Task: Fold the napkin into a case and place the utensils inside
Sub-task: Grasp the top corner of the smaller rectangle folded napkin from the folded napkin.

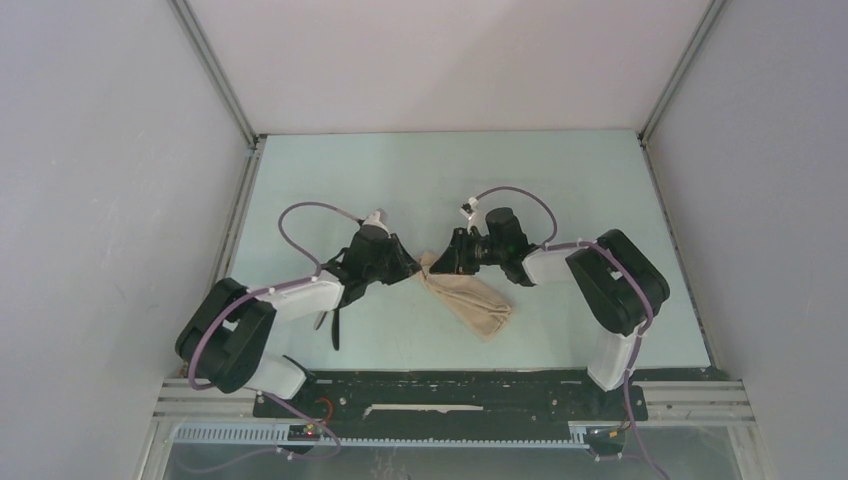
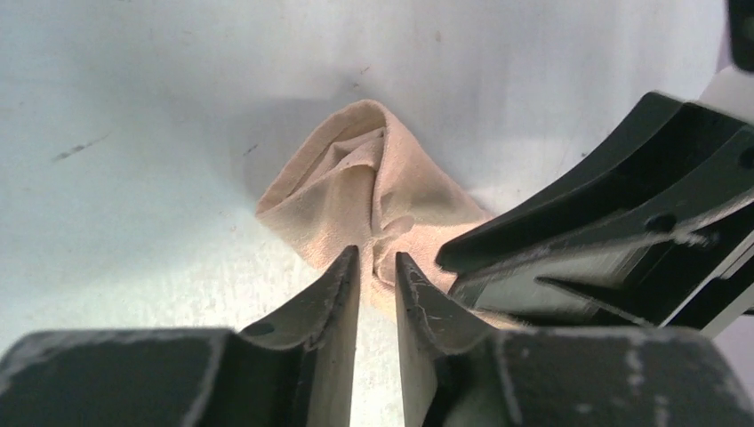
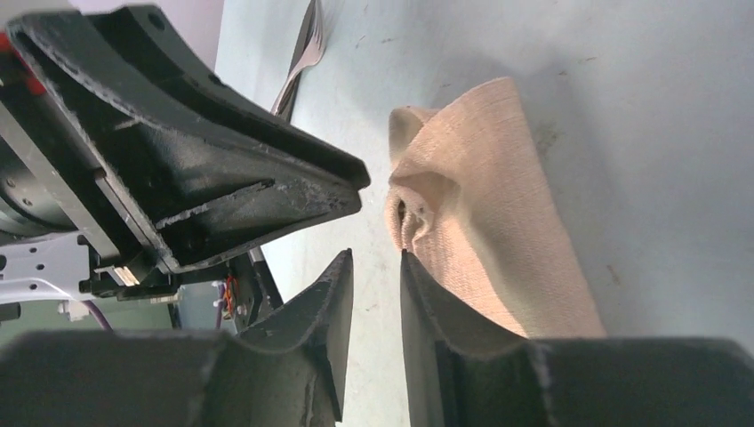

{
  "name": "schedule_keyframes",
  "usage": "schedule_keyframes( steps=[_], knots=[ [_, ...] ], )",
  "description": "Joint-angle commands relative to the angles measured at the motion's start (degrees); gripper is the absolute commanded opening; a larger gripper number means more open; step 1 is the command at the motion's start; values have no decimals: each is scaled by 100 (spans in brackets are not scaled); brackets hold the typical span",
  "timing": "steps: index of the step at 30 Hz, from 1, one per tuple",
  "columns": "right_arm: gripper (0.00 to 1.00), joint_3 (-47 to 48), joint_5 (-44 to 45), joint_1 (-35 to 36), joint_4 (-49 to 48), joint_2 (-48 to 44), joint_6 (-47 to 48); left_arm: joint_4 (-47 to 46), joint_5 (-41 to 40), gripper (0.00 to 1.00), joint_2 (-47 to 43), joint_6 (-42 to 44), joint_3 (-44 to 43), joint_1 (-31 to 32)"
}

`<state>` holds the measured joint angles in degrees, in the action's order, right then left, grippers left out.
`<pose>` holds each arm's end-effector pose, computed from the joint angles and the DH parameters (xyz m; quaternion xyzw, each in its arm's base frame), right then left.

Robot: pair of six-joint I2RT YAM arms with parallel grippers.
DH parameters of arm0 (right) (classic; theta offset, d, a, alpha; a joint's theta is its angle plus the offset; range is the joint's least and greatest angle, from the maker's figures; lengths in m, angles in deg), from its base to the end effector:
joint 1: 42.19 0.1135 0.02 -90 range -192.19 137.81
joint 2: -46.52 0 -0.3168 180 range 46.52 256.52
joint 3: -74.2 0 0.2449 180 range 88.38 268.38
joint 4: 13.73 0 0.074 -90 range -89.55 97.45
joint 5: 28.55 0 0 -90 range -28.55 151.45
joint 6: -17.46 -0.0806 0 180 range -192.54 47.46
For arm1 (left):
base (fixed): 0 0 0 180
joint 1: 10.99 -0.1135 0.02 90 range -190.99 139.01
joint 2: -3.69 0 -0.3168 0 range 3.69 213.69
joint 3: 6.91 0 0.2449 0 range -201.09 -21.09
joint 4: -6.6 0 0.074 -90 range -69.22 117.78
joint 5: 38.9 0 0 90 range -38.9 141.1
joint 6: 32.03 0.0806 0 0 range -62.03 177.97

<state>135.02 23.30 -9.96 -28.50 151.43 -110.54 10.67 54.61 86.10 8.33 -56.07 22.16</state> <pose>0.3094 0.2539 0.1820 -0.1238 0.8229 0.5053 0.2283 0.2533 -0.1713 0.1996 -0.1150 0.8884 -0.3138 0.3145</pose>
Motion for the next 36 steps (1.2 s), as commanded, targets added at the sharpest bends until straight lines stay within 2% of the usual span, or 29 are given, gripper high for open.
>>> schedule_keyframes(
  steps=[1,5,7,18,25,29,36],
  knots=[
    [30,18,-123,-238,-227,9,-17,575,-550,30,-153,365,-271,158],
    [24,222,-178,-270,-225,240,-26,742,-396,31,304,376,-572,173],
    [24,272,-176,-254,-225,303,-32,782,-193,29,526,369,-738,186],
    [25,416,-126,-118,-213,483,-52,939,-541,23,671,471,-875,307],
    [26,680,-115,-57,-120,649,-55,973,-615,5,668,476,-883,319],
    [17,778,-91,1,-115,845,-64,969,-671,0,520,540,-870,323],
    [2,810,-167,160,-243,1072,-147,971,-663,0,404,559,-822,316]
  ],
)
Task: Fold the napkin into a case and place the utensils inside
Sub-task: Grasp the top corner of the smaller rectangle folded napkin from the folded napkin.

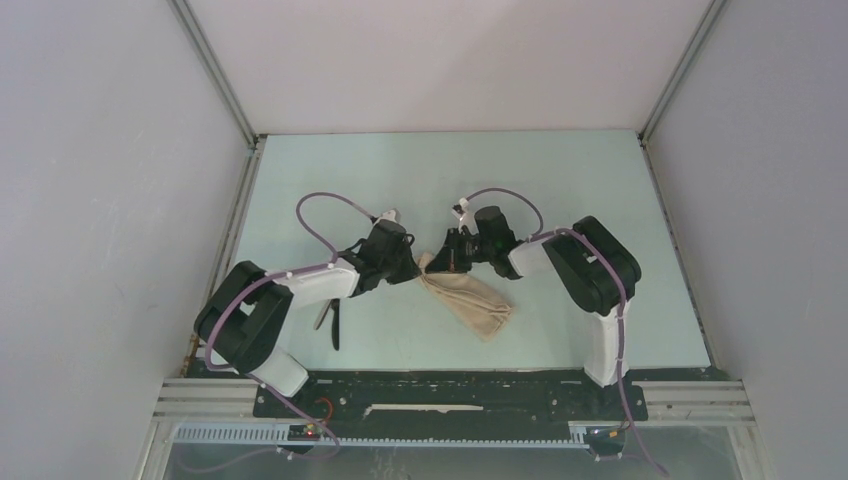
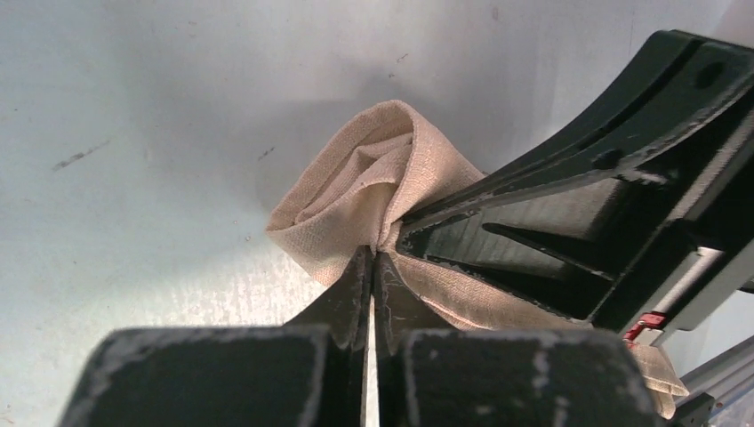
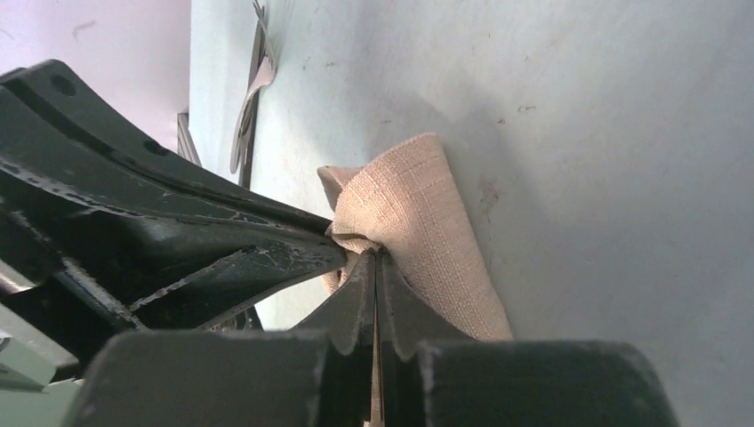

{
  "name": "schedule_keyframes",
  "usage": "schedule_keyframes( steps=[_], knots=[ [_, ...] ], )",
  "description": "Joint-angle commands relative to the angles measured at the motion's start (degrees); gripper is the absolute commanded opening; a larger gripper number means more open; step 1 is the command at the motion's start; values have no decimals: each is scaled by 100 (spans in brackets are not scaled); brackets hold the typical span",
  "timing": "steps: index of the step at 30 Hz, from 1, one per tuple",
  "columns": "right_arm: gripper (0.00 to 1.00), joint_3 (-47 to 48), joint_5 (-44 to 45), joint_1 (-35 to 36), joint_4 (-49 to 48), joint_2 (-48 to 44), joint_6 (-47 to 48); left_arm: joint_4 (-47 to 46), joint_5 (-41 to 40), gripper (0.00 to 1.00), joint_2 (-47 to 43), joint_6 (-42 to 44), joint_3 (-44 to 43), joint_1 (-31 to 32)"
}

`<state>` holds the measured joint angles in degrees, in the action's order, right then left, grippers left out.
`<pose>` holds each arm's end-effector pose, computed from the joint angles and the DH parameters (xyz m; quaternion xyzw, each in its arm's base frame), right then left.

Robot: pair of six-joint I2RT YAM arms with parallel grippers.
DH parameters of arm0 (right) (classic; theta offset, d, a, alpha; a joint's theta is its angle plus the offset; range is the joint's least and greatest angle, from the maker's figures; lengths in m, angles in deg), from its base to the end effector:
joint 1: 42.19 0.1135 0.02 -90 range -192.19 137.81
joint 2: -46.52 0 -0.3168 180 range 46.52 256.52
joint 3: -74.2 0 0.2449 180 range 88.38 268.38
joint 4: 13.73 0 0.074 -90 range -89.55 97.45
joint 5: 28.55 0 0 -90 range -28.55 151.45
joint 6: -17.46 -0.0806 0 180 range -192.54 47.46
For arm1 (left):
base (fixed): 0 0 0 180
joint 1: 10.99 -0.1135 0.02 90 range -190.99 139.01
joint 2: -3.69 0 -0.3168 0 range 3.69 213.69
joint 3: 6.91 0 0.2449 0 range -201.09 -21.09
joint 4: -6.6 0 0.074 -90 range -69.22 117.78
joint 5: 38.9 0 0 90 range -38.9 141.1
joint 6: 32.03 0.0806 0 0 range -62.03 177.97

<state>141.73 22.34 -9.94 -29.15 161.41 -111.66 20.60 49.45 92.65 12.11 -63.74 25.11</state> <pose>0.3408 0.2752 0.1485 -0.1128 0.8322 0.5045 0.2007 0.2670 -0.1918 0.1886 -0.0843 0.9237 -0.2349 0.2907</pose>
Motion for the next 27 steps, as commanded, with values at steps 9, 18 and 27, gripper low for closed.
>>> schedule_keyframes(
  steps=[9,18,27],
  knots=[
    [0,279,15,615,-777,421,-267,-139,195,0,-318,189,-63,26],
    [13,177,124,748,-837,658,-232,-165,282,0,-333,15,60,-113],
    [21,-134,-61,484,-774,300,-355,-158,269,24,-635,70,277,-294]
  ],
)
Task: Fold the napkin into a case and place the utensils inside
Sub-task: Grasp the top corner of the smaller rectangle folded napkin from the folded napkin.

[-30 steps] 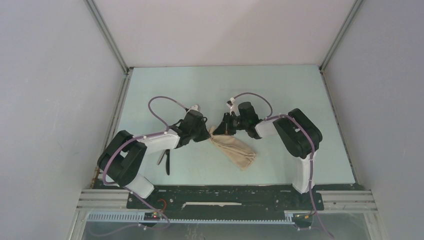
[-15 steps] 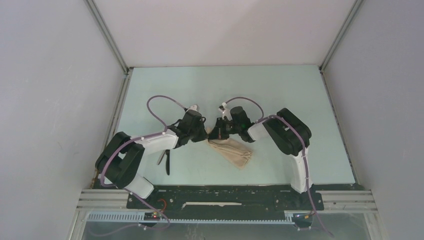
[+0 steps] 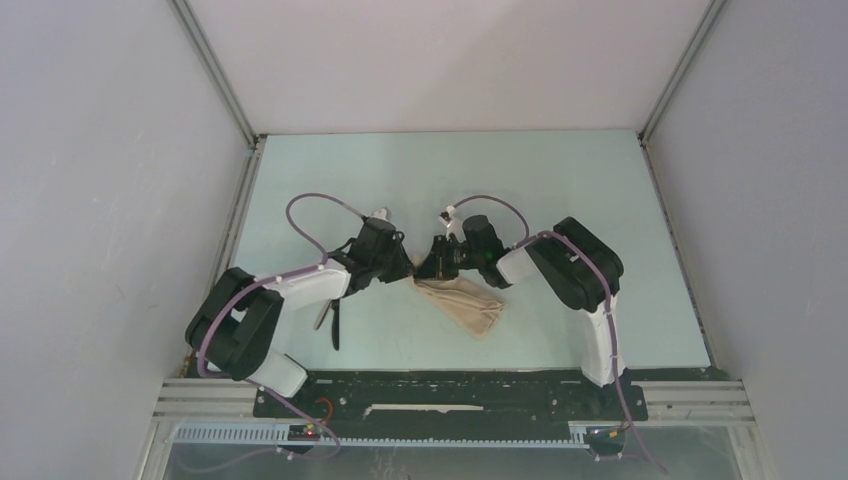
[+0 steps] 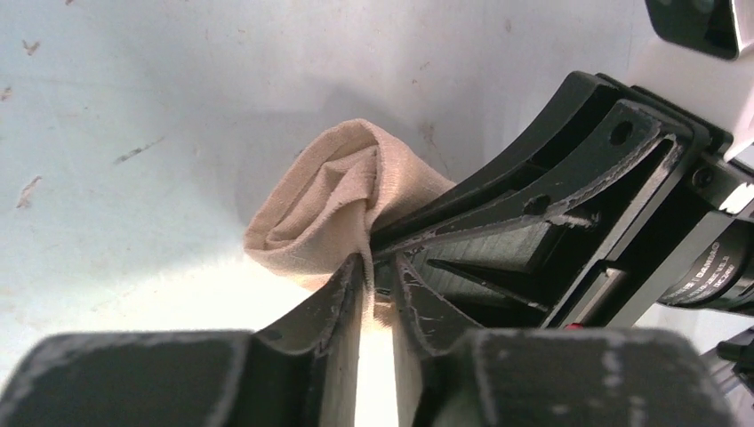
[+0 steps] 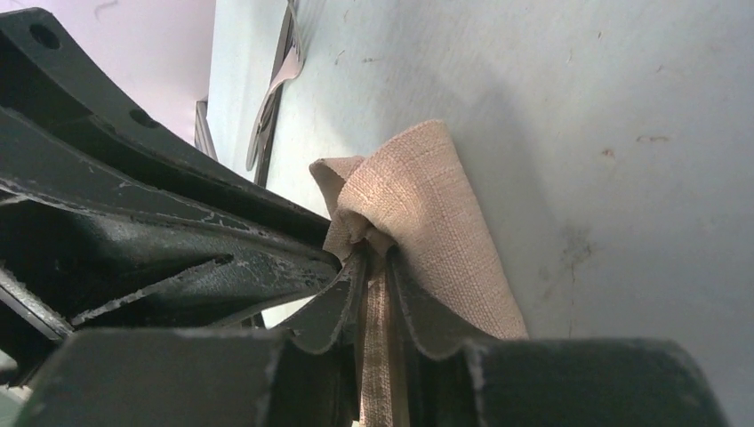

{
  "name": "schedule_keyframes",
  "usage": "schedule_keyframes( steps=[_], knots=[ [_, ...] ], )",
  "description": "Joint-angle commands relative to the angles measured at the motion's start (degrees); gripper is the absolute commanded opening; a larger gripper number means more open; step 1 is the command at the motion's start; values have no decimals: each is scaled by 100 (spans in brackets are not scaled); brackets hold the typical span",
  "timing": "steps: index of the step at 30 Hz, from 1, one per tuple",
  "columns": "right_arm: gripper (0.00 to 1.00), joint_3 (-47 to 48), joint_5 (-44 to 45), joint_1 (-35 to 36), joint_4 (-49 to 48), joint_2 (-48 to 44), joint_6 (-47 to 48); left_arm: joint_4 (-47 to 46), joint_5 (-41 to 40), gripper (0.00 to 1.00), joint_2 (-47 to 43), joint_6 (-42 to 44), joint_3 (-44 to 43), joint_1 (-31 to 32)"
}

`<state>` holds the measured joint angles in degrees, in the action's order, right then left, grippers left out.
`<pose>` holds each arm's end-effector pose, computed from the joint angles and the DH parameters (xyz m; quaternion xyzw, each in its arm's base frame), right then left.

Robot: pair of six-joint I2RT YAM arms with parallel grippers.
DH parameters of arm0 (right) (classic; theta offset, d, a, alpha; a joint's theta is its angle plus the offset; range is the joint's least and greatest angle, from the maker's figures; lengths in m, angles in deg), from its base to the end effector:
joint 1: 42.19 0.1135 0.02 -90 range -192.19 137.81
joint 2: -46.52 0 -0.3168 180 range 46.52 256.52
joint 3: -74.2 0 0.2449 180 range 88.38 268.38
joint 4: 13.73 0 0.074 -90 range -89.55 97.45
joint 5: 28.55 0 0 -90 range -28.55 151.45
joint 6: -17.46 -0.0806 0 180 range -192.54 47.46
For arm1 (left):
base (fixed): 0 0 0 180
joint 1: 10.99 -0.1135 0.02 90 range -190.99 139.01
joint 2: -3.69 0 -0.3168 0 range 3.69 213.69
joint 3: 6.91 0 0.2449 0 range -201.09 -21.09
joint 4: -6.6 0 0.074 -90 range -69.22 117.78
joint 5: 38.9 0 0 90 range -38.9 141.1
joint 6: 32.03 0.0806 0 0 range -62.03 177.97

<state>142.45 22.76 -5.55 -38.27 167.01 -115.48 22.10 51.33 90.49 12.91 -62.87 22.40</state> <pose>0.3326 0.3101 0.1292 -0.1267 0.8157 0.5302 0.1936 0.2664 -0.1760 0.1924 -0.0936 0.9236 -0.2366 0.2869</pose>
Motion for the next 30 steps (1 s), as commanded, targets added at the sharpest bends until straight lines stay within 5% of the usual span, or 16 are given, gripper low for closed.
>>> schedule_keyframes(
  steps=[1,6,16,23,30],
  knots=[
    [21,-231,-96,45,120,-281,19,-316,86,28,-532,10,226,-24],
    [21,-333,-79,10,-24,-324,-41,-232,90,40,-1122,-10,415,-89],
    [0,-331,119,114,-420,-157,-231,109,184,1,-335,-67,128,-287],
    [0,42,862,716,32,-43,560,-449,571,0,180,-212,79,-35],
    [3,34,664,397,625,-245,545,-317,399,5,-154,3,198,-46]
  ],
)
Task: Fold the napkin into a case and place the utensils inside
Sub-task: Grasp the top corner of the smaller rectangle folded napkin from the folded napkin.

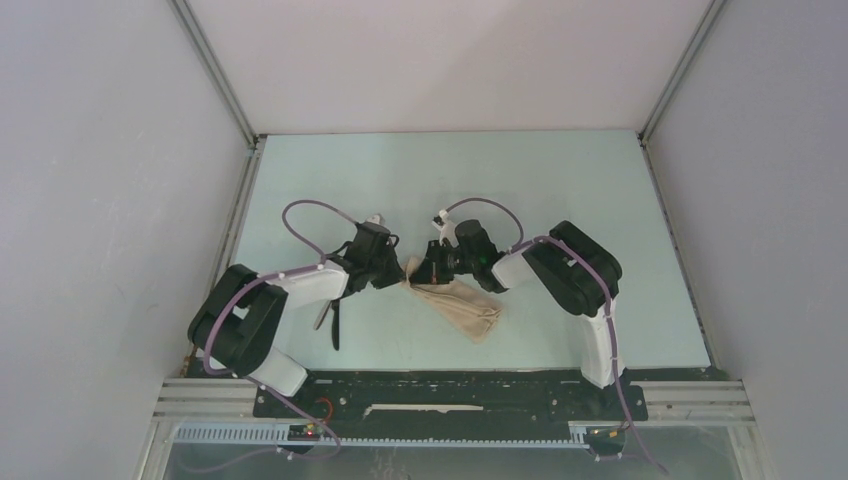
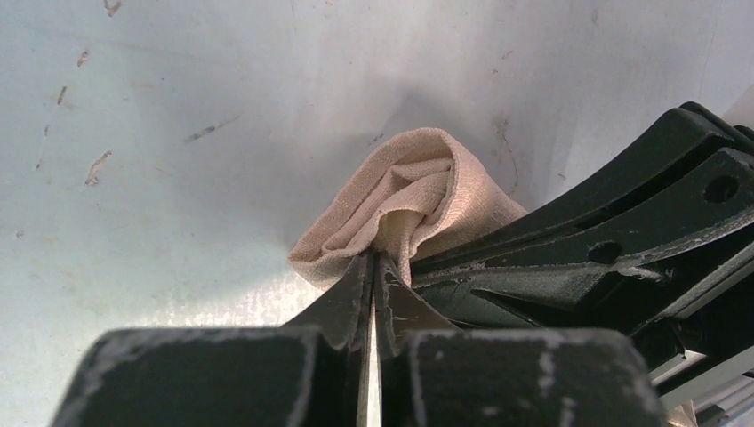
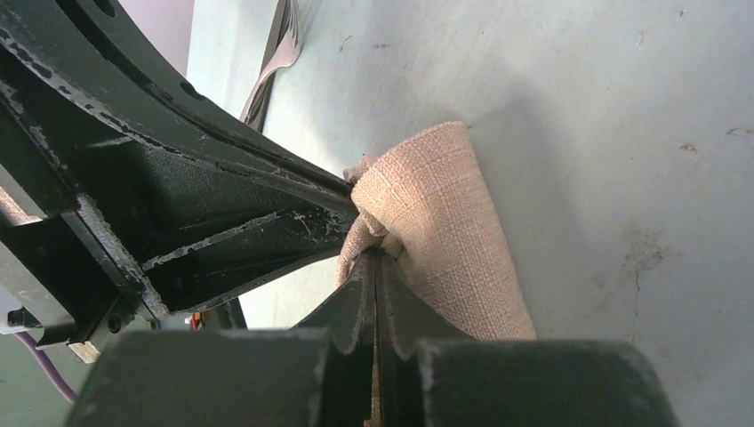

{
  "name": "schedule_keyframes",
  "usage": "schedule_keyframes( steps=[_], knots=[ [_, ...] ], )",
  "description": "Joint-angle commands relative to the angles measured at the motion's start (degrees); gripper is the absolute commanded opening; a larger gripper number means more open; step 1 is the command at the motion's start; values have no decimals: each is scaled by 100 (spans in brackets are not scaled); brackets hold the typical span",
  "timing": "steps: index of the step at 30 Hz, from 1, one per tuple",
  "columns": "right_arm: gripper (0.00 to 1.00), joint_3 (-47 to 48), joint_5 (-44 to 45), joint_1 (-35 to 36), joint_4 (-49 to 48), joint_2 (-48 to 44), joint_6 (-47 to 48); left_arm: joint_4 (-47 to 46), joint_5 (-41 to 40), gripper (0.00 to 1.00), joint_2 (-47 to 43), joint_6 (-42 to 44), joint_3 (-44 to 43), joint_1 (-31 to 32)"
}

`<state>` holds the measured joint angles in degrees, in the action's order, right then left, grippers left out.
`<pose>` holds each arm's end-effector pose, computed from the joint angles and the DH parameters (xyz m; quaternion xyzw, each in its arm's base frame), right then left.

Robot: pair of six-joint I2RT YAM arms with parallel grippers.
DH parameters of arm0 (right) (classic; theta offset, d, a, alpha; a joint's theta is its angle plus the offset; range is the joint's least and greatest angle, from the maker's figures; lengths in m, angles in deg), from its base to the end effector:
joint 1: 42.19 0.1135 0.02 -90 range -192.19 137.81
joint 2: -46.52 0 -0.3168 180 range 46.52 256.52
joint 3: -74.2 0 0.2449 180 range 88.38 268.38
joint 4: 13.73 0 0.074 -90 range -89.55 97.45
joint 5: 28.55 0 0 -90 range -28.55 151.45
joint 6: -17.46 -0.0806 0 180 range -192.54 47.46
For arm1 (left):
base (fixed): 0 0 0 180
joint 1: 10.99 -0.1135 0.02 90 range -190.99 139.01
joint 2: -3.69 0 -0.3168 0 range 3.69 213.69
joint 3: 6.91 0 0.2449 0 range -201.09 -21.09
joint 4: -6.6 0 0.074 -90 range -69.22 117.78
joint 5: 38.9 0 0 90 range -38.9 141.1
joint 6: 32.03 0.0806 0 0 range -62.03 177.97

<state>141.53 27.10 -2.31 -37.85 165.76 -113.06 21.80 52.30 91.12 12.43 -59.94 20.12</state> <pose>0.3163 0.3235 0.1317 -0.1480 0.8189 0.5117 0.2138 0.2629 -0.1606 0.1739 -0.1143 0.9315 -0.2218 0.2648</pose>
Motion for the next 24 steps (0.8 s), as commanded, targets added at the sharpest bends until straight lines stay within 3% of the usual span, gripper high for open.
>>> schedule_keyframes(
  steps=[1,5,7,24],
  knots=[
    [4,51,207,17,574,-195,242,-214,205,9,-382,45,-46,184],
    [8,-42,2,-91,303,-304,-113,-163,38,28,-992,-16,254,185],
    [9,-27,-53,-99,172,-260,-193,216,-33,33,-959,7,75,185],
    [7,-20,-75,-105,25,-95,-221,681,-374,20,-165,123,-514,316]
  ],
)
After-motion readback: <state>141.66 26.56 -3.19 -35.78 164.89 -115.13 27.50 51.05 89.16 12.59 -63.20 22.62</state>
